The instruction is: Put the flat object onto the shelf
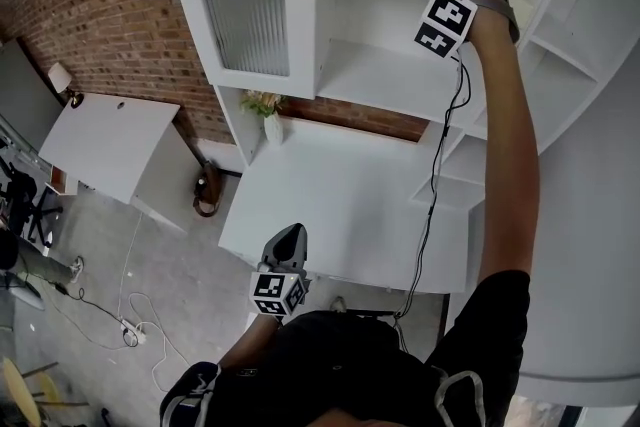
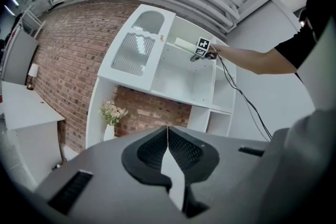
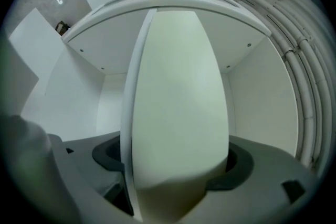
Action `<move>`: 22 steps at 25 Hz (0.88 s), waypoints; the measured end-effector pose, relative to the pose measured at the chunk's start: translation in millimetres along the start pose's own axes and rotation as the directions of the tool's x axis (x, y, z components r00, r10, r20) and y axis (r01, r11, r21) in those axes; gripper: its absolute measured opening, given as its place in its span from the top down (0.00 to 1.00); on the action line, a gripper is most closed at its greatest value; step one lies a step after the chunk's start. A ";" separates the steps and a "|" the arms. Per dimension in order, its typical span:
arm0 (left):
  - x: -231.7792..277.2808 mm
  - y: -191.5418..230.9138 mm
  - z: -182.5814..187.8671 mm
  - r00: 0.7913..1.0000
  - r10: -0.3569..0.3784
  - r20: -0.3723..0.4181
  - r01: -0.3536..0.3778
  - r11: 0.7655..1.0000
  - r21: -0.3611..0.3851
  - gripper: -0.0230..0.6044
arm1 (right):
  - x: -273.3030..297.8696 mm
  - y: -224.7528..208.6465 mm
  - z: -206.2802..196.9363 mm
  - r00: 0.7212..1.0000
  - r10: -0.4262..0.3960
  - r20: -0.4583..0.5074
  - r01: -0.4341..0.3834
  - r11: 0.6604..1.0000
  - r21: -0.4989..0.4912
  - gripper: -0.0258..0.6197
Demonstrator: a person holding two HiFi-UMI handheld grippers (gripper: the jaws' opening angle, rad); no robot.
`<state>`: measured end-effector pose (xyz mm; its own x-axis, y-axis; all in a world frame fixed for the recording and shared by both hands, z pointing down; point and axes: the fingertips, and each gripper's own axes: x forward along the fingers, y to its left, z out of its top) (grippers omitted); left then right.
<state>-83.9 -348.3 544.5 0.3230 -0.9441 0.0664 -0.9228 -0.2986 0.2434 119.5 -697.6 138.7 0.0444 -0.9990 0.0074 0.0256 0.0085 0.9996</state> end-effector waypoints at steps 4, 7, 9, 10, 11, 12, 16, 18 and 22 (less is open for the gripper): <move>-7.4 -2.1 1.2 1.000 -0.007 -0.006 0.007 1.000 0.007 0.94 | -20.5 -4.5 2.8 1.000 -0.020 0.015 0.020 1.000 -0.004 0.34; -12.8 -4.5 0.3 1.000 -0.019 0.001 0.019 1.000 0.018 0.94 | -29.9 -5.3 2.2 0.999 -0.034 0.013 0.034 0.999 -0.010 0.34; -19.9 -7.8 -0.3 1.000 -0.026 0.001 0.026 1.000 0.016 0.94 | -41.7 -7.6 0.5 0.998 -0.060 0.020 0.060 0.998 -0.002 0.34; -24.0 -9.7 -0.3 1.000 -0.031 -0.002 0.031 0.999 0.013 0.94 | -51.6 -9.7 0.0 0.996 -0.078 0.031 0.078 0.997 0.006 0.34; -28.0 -11.0 -0.9 0.999 -0.037 -0.007 0.037 0.999 0.011 0.94 | -64.7 -11.8 0.6 0.994 -0.097 0.047 0.096 0.995 0.017 0.34; -31.8 -11.3 -2.3 0.999 -0.042 -0.012 0.042 0.999 0.010 0.94 | -79.9 -13.2 2.5 0.992 -0.111 0.068 0.109 0.994 0.032 0.34; -47.3 -11.0 -8.4 0.998 -0.058 -0.027 0.058 0.998 -0.002 0.94 | -142.2 -4.2 13.4 0.980 -0.124 0.157 0.103 0.986 0.133 0.34; -57.0 -12.6 -11.2 0.997 -0.070 -0.025 0.070 0.998 0.001 0.94 | -176.0 8.7 18.1 0.966 -0.131 0.223 0.079 0.970 0.230 0.34; -75.3 -19.3 -15.3 0.992 -0.118 -0.040 0.118 0.993 -0.006 0.94 | -240.6 48.4 16.8 0.937 -0.151 0.315 -0.011 0.889 0.458 0.45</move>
<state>-87.2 -269.3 549.6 0.4375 -0.8960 0.0760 -0.8772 -0.4067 0.2551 93.3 -457.6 185.8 -0.2764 -0.9514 -0.1354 -0.4346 -0.0019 0.9006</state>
